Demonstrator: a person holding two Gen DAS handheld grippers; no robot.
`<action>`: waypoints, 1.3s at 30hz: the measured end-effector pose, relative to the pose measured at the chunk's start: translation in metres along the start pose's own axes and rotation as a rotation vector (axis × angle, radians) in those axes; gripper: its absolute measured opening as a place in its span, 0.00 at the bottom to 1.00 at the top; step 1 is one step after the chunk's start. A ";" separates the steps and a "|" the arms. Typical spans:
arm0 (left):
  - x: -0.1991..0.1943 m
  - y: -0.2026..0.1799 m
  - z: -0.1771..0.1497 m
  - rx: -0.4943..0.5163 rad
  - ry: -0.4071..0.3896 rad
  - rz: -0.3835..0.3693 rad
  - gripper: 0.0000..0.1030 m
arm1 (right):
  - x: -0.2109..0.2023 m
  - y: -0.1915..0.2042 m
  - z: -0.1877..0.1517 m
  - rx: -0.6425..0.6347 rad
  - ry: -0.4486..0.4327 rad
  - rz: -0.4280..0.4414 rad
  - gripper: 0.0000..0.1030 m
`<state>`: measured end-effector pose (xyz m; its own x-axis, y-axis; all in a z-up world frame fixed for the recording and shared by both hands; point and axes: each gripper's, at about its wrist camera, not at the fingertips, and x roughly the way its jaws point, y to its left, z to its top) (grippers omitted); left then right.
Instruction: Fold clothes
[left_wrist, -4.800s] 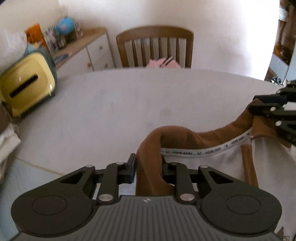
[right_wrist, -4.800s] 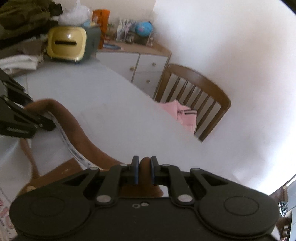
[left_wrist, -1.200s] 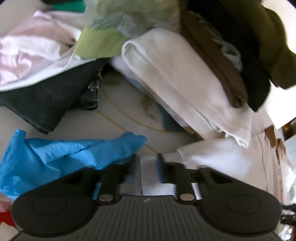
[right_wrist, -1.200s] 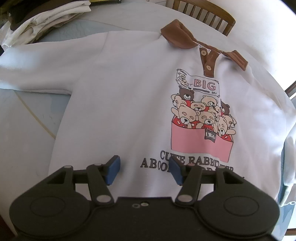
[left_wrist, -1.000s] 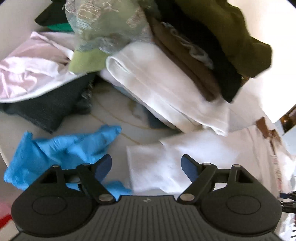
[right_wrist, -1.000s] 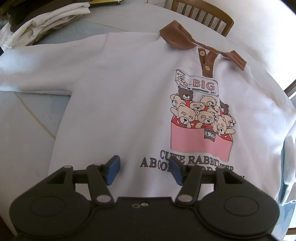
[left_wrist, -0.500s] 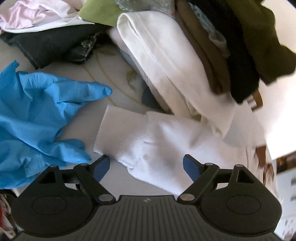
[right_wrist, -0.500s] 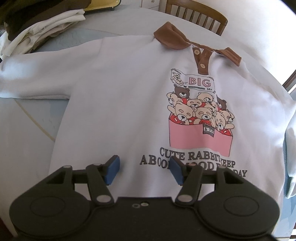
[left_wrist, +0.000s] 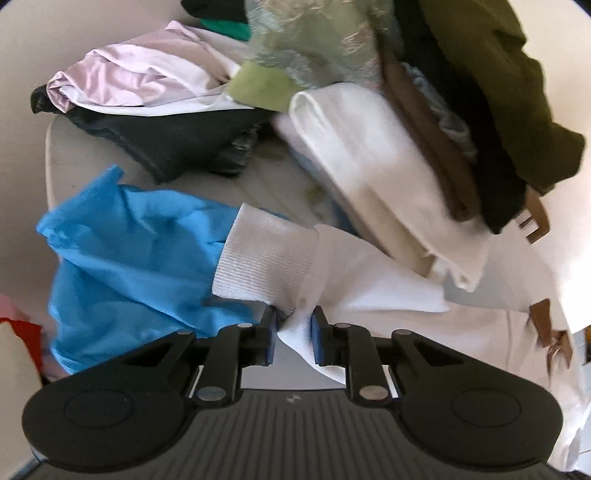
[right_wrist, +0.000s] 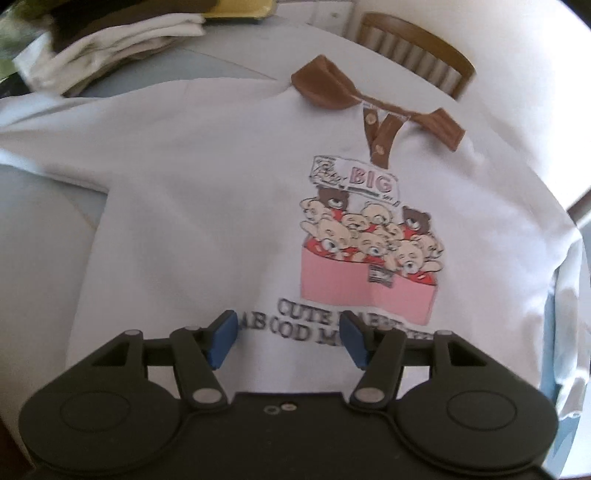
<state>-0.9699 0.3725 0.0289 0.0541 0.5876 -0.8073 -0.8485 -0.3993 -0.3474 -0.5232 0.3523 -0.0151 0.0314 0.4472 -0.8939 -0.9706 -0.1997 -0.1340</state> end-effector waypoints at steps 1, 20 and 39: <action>-0.001 0.005 0.000 -0.002 0.001 0.008 0.17 | -0.001 -0.002 -0.003 0.005 0.004 0.000 1.00; -0.002 -0.026 -0.005 0.034 -0.032 0.225 0.62 | -0.020 -0.226 -0.072 0.132 -0.023 -0.253 1.00; 0.006 -0.308 -0.201 0.507 0.131 -0.036 0.75 | 0.000 -0.412 -0.087 0.186 -0.076 -0.014 1.00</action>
